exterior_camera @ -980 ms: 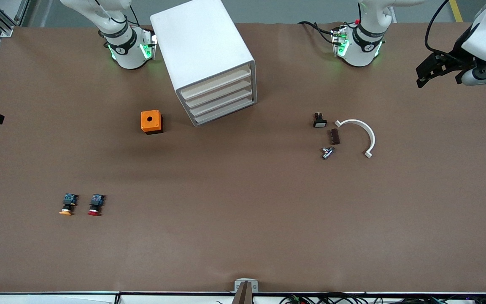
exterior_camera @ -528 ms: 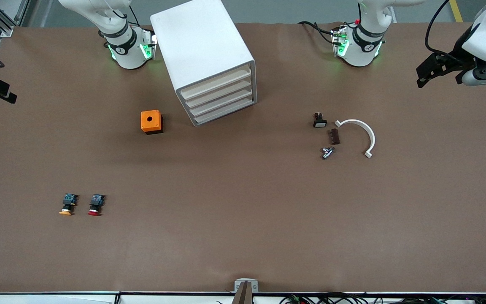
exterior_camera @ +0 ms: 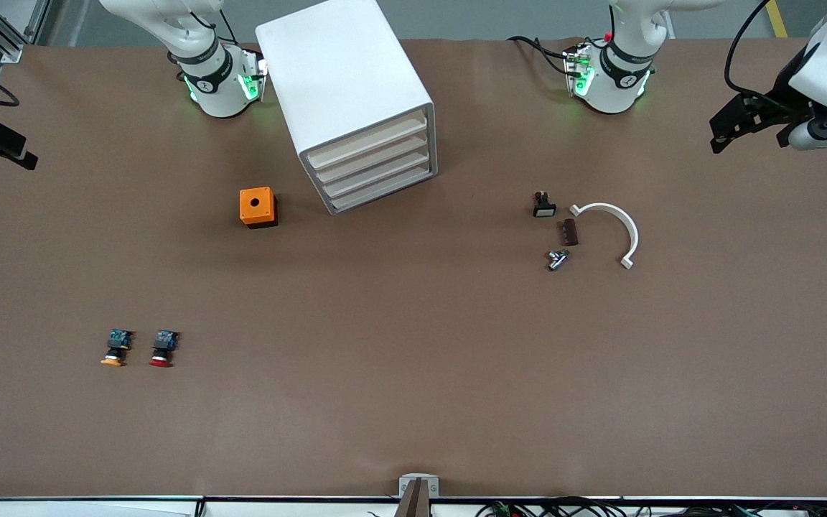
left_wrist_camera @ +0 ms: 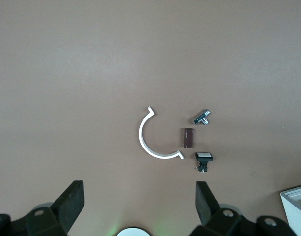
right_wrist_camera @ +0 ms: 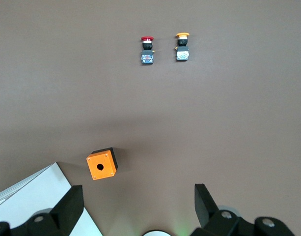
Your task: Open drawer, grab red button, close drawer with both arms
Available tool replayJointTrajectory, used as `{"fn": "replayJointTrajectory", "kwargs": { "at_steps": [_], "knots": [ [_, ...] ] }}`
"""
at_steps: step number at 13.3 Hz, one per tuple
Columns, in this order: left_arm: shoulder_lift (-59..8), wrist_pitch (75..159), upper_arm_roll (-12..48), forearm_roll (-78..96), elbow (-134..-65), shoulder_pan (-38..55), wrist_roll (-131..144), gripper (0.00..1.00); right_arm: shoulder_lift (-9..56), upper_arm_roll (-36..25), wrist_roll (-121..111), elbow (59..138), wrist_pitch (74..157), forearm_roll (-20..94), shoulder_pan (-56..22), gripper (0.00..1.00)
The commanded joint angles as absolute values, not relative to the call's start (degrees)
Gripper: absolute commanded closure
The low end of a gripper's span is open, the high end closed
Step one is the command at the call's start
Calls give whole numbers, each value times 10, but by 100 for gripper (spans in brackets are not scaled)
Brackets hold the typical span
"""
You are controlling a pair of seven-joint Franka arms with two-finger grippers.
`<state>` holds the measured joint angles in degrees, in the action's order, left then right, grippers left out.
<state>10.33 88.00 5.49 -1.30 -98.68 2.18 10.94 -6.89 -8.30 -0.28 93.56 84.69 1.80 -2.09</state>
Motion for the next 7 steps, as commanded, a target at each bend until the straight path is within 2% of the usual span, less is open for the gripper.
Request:
{"fn": "replayJointTrajectory", "kwargs": {
  "at_steps": [1,4,7],
  "knots": [
    [95,878,53,-11,-969,22,109,0,-109,-88,2,973,863,15,-28,0],
    [95,878,52,-11,-969,21,109,0,-107,-88,-2,932,825,15,-27,0],
    [94,878,52,-11,-969,21,108,0,-105,-87,-6,930,817,11,-29,0]
  ]
}}
